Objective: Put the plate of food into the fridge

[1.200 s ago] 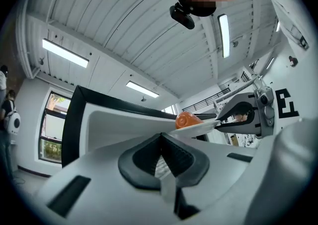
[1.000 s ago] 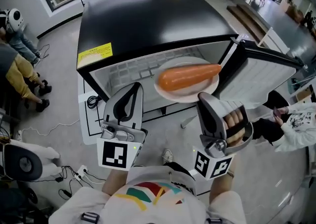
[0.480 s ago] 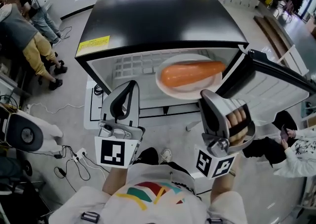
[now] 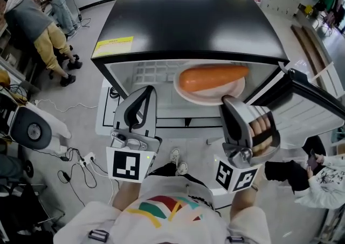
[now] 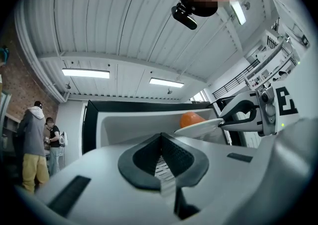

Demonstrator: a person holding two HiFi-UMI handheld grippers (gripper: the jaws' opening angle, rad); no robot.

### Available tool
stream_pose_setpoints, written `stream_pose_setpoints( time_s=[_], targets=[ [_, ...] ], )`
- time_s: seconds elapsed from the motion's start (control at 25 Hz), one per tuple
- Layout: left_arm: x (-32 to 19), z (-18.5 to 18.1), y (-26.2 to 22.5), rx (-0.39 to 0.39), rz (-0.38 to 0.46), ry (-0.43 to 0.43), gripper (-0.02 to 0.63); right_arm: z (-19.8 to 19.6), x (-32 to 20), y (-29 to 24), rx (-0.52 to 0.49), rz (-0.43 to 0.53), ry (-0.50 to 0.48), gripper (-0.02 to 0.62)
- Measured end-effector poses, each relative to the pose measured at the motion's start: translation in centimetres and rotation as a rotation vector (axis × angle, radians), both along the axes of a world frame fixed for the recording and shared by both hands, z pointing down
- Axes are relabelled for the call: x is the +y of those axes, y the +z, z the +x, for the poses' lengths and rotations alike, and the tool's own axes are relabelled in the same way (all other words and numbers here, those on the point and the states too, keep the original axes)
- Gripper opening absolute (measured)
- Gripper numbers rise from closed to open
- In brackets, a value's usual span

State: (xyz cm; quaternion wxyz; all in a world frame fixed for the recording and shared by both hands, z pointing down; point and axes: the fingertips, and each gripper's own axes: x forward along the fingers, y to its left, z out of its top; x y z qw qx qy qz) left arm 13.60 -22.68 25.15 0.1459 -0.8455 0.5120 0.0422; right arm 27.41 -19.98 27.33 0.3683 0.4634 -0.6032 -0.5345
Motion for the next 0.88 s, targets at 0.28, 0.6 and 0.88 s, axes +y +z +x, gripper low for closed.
stream_pose_setpoints(
  time_s=[0.28,0.6,0.88],
  targets=[
    [-2.8,-0.6,0.2,0.016,0.004,0.003,0.006,-0.9,-3.1,-0.1,0.023,-0.006,0.006,0.031],
    [-5.5,-0.8,1.0,0.029,-0.011,0.013,0.006,-2.0,-6.6,1.7,0.048,-0.066,-0.004,0.034],
    [-6.1,-0.5,2.5,0.017,-0.048,0.029,0.006,-2.7,-8.6,3.4,0.070,-0.133,-0.011,0.035]
  ],
)
